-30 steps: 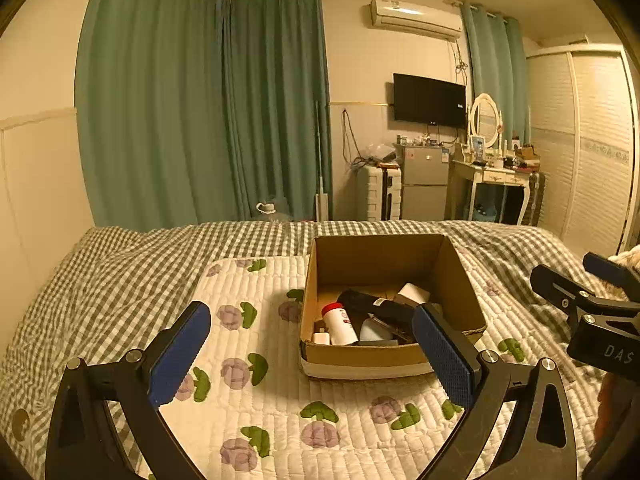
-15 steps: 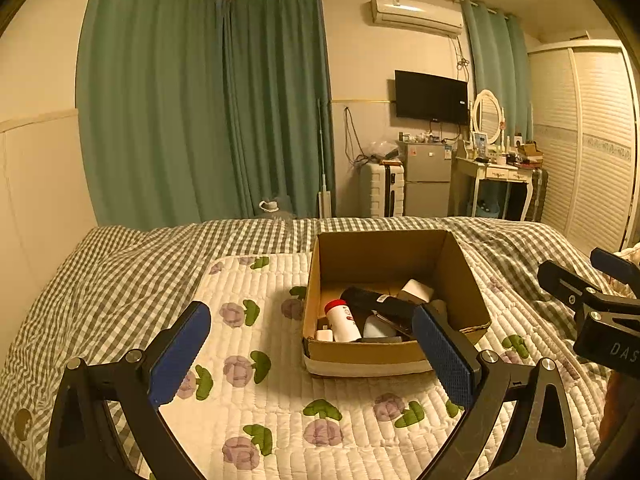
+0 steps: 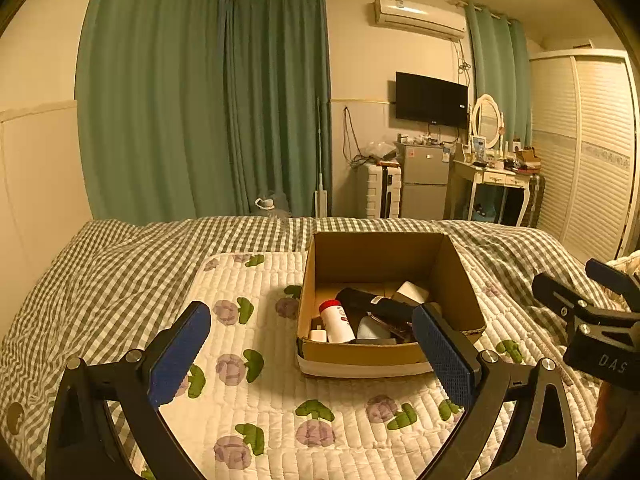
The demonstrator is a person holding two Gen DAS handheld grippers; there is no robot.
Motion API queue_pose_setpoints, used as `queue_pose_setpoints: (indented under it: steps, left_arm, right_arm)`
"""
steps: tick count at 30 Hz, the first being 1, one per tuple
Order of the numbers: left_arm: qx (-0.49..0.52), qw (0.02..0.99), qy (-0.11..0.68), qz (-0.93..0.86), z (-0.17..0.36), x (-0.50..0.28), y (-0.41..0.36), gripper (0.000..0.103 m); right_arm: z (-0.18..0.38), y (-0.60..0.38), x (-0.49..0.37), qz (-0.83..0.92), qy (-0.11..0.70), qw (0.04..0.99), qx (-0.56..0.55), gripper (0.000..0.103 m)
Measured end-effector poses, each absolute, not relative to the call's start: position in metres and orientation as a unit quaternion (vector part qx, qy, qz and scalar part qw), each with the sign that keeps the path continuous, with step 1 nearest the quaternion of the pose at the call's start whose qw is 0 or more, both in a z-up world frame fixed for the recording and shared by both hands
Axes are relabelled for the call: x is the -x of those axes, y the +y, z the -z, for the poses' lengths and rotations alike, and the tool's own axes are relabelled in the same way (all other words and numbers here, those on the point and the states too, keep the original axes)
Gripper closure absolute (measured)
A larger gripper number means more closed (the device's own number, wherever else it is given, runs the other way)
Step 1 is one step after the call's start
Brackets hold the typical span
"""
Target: Organize rigid objects
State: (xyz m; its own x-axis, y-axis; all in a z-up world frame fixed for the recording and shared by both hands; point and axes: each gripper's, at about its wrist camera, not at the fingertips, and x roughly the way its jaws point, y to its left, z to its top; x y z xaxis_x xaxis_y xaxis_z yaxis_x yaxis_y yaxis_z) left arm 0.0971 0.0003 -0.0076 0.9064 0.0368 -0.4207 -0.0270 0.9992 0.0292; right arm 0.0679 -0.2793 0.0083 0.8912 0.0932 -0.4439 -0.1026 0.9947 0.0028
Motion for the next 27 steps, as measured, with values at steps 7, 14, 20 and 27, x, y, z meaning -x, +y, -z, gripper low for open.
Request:
queue_pose_setpoints:
  steps: [7, 14, 20, 27]
  left_arm:
    - [0.0, 0.977, 0.213, -0.02, 0.0054, -0.0957, 0.0042, 0.0]
    - [0.003, 0.977, 0.211, -0.021, 0.0035, -0.0943, 0.0064, 0.0]
    - [-0.006, 0.978, 0.21, -0.02, 0.0011, -0.0956, 0.0033, 0.0]
    - [-0.004, 0.977, 0.213, -0.019, 0.0024, -0.0959, 0.0029, 0.0]
  right_arm:
    - [-0.0077, -0.2772, -0.0685, -0.051, 0.229, 0.972, 0.012, 0.0]
    - [-0.0079, -0.2747, -0.0686, -0.049, 0.226, 0.973, 0.01, 0.0]
    - [-0.0088, -0.2739, -0.069, -0.051, 0.227, 0.972, 0.012, 0.0]
    - [-0.0084, -0.2728, -0.0695, -0.056, 0.231, 0.971, 0.013, 0.0]
